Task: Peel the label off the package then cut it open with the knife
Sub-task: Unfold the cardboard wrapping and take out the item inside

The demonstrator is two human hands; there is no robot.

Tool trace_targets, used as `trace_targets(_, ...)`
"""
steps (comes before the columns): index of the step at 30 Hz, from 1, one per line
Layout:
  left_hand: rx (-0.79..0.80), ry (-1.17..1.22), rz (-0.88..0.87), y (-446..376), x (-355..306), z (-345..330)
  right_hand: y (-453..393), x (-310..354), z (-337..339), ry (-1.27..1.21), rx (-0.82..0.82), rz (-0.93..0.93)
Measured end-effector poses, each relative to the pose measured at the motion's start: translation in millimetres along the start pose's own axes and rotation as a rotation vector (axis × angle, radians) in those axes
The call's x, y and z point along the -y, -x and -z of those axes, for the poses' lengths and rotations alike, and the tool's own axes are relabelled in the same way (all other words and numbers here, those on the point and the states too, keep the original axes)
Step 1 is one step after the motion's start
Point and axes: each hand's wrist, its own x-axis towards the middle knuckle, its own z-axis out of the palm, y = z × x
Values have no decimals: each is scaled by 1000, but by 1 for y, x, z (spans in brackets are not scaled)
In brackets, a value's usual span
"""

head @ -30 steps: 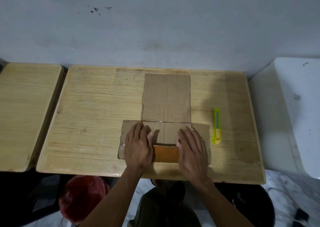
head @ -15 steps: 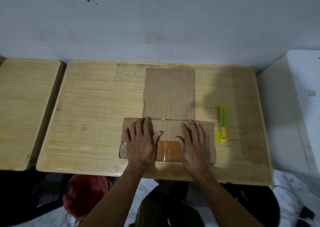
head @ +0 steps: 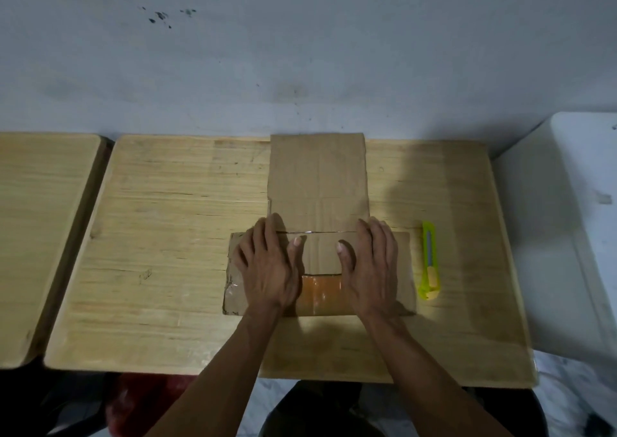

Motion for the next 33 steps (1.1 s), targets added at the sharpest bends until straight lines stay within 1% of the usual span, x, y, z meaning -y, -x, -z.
trace_targets(4,37,5,-2,-11,-2,-8,-12,3,-5,54,55,-40)
trace_targets(7,22,35,-18,-14,-3,-11,-16,3,-7,19,69,-61)
trace_targets(11,-7,57,-11,-15,-1,-12,-16,4,-6,-66,48,-118)
trace_targets(14,-22,66,-14,-16,-1,-11,-18,5,-2,-143,25,-116)
trace_targets(18,-16,70,-15,-15,-2,-10,-19,9,9,-362,-1,-175)
trace_targets(21,-26,65,-16,-15,-2,-11,-20,11,15,-474,24,-251)
trace_targets(25,-55,105,-36,-15,-1,-11,-25,8,21,-511,105,-301)
trace_targets(26,-67,119,-38,-16,-1,-11,-25,7,23,-510,89,-293)
trace_targets(28,-98,135,-22,-14,-2,-9,-22,6,25,-482,-5,-264)
trace_targets(31,-166,87,79,-4,-1,0,-5,0,30,-397,-125,-240)
trace_targets(33,-183,41,147,8,3,6,14,-6,31,-304,-152,-217)
